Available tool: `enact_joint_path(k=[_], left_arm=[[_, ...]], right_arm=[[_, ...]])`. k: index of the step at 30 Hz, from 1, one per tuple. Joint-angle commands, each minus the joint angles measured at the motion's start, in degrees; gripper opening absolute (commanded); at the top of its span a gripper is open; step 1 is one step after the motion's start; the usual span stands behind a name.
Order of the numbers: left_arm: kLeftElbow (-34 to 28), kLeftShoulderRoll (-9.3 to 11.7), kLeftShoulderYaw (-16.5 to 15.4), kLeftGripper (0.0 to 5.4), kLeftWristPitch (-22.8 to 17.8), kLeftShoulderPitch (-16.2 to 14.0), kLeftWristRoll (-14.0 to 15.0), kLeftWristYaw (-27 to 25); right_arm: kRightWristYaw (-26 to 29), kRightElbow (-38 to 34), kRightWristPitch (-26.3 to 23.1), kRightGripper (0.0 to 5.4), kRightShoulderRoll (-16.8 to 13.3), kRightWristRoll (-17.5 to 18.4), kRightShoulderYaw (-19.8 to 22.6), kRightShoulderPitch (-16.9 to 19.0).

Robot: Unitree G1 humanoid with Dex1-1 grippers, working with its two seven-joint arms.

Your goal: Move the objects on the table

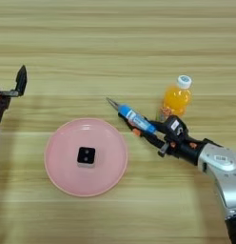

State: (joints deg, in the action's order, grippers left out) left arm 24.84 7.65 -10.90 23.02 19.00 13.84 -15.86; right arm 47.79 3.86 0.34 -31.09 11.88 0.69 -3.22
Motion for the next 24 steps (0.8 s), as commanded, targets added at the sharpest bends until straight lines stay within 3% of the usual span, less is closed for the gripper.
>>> enact_joint_path(k=[1,8,15,19,24], left_arm=[[-1.11,0.16,0.52,5.4,-0.1,0.33,0.27,-1.32],[-3.95,0.36,1.29,5.4,-0.88,-0.04,1.56,-4.77],[-7.62,2.89,2.95,5.4,-4.75,-0.82,3.98,-11.93],[-12.54,5.67,4.59,5.4,-7.96,-2.31,7.55,-20.23],[-21.29,9.45,5.93,5.4,-13.77,-5.54,16.01,-32.28]], right_arm=[[0.23,-3.23,-1.67,1.4,-1.06,0.83,0.45,-1.09],[2.13,-9.14,-4.42,1.4,-2.01,2.58,-0.15,-2.12],[5.26,-11.14,-5.93,1.4,-2.89,4.07,-0.74,-4.53],[7.1,-11.28,-6.77,1.4,-3.3,4.33,-1.58,-5.88],[9.12,-11.74,-7.91,1.4,-4.15,4.79,-1.91,-7.5]])
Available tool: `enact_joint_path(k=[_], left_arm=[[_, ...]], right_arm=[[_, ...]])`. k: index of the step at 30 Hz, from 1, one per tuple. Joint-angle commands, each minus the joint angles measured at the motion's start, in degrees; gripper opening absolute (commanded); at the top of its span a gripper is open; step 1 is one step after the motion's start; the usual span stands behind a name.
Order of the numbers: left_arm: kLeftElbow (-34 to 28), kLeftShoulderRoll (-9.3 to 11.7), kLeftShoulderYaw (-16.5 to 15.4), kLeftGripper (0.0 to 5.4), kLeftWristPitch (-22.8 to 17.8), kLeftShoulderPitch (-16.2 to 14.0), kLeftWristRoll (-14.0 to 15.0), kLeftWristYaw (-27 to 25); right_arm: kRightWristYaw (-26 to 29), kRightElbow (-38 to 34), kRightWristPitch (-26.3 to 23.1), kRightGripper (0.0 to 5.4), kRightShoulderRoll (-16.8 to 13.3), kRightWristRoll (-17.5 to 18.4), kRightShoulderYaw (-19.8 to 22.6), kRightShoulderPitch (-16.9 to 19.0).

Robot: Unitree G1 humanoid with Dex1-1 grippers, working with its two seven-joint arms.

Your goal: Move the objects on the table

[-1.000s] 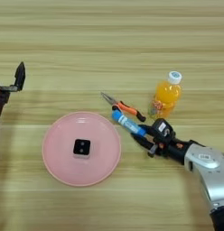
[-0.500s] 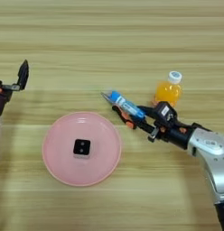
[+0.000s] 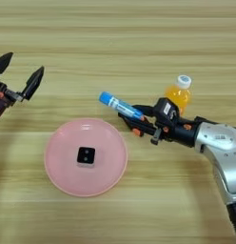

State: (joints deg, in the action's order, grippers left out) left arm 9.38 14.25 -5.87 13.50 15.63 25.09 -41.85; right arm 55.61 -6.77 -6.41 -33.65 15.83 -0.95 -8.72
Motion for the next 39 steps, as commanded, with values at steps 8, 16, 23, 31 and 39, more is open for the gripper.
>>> enact_joint_path(k=[8,16,23,31,39], left_arm=[[-12.92,9.46,3.96,5.4,-9.75,-6.11,8.42,-20.21],[-12.2,12.96,7.03,5.4,-10.95,-5.62,6.78,-27.38],[-12.16,14.04,8.88,5.4,-12.04,-3.9,4.95,-29.39],[-11.64,14.17,10.97,5.4,-11.78,-2.73,2.4,-29.92],[-10.97,14.0,12.68,5.4,-11.3,-2.45,0.6,-30.59]], right_arm=[[6.57,-2.38,-2.95,1.4,-4.27,3.24,-0.63,-4.52],[10.98,-4.33,-5.46,1.4,-6.87,3.19,-3.84,-7.45],[13.07,-6.71,-7.84,1.4,-8.21,2.34,-6.63,-10.03],[13.75,-8.47,-9.79,1.4,-8.28,1.97,-9.0,-11.84],[13.9,-8.93,-11.02,1.4,-7.99,1.59,-10.86,-13.35]])
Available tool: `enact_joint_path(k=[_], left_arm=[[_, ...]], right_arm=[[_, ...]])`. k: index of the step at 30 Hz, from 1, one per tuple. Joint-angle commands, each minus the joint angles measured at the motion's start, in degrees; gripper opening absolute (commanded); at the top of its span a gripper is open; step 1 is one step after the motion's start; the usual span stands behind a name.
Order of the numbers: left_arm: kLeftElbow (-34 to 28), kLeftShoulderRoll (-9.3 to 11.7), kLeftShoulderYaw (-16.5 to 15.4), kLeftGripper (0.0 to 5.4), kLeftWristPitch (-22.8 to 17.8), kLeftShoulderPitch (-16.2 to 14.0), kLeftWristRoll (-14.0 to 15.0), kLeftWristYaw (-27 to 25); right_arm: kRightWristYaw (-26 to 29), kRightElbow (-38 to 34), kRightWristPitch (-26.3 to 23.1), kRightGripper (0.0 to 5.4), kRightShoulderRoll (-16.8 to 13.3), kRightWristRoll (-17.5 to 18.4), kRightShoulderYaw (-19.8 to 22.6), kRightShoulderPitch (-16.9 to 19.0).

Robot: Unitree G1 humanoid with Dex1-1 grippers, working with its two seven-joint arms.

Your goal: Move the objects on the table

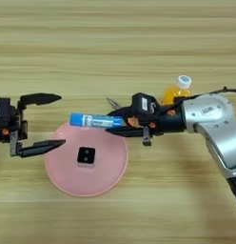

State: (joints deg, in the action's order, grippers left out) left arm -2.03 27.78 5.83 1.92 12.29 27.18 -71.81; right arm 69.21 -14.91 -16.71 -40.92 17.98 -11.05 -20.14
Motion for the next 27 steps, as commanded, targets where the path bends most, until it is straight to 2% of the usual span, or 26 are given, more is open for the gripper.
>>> enact_joint_path(k=[1,9,21,27], left_arm=[[0.46,0.45,1.21,5.4,0.35,0.87,-1.66,-0.65],[0.84,0.08,2.89,5.4,0.18,1.63,-2.36,-0.9],[0.83,-0.26,3.69,5.4,0.21,1.94,-2.1,-1.39],[0.96,-0.4,3.9,4.77,-0.02,2.03,-1.86,-1.97]], right_arm=[[0.36,-0.86,-0.86,1.4,-0.7,-0.59,-0.93,-2.08],[0.65,-0.75,-1.27,1.4,-0.18,-1.14,-3.07,-3.39],[0.33,-0.28,-1.56,1.4,0.75,-1.19,-4.8,-4.74],[0.24,-0.25,-1.47,1.4,1.21,-1.01,-4.98,-4.95]])
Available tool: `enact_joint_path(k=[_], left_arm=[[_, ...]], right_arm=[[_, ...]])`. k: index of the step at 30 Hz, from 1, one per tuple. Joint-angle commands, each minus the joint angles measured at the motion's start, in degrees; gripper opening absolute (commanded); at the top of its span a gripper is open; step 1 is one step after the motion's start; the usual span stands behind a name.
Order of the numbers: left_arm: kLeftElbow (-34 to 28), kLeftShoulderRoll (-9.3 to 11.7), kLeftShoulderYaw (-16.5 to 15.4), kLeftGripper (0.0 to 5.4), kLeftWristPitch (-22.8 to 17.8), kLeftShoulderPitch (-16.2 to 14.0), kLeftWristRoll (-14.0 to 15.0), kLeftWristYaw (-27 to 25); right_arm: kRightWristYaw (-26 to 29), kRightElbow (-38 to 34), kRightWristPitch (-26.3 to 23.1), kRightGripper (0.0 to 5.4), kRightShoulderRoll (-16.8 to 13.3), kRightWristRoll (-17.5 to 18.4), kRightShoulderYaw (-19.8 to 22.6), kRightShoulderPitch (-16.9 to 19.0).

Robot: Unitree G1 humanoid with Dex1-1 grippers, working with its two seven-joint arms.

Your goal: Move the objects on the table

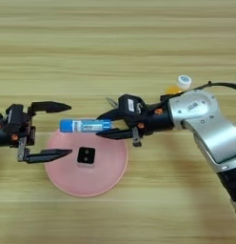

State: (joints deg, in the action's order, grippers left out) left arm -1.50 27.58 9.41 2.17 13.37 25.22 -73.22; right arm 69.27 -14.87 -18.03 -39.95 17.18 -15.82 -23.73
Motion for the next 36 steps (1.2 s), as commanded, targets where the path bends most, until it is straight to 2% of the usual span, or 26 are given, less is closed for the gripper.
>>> enact_joint_path(k=[1,11,21,28,36], left_arm=[[0.56,-0.27,0.35,4.61,-0.2,1.0,0.05,-0.62],[1.37,-0.66,0.61,3.57,0.31,1.18,-0.57,-0.71],[1.56,-0.81,0.77,2.78,0.72,1.16,-0.86,-0.68],[1.38,-0.78,0.83,1.92,0.81,1.1,-0.84,-0.69],[1.36,-0.84,0.76,1.38,0.93,1.08,-0.88,-0.5]], right_arm=[[0.19,-0.22,-0.09,1.4,0.32,-0.21,-0.23,-1.4],[0.29,-0.99,-0.13,1.4,0.94,0.08,-0.46,-1.38],[0.43,-1.67,-0.27,1.4,1.08,0.24,-0.49,-1.23],[0.51,-1.62,-0.19,1.39,1.15,0.23,-0.36,-1.13],[0.85,-1.3,0.09,1.39,1.23,-0.2,-0.36,-0.93]])
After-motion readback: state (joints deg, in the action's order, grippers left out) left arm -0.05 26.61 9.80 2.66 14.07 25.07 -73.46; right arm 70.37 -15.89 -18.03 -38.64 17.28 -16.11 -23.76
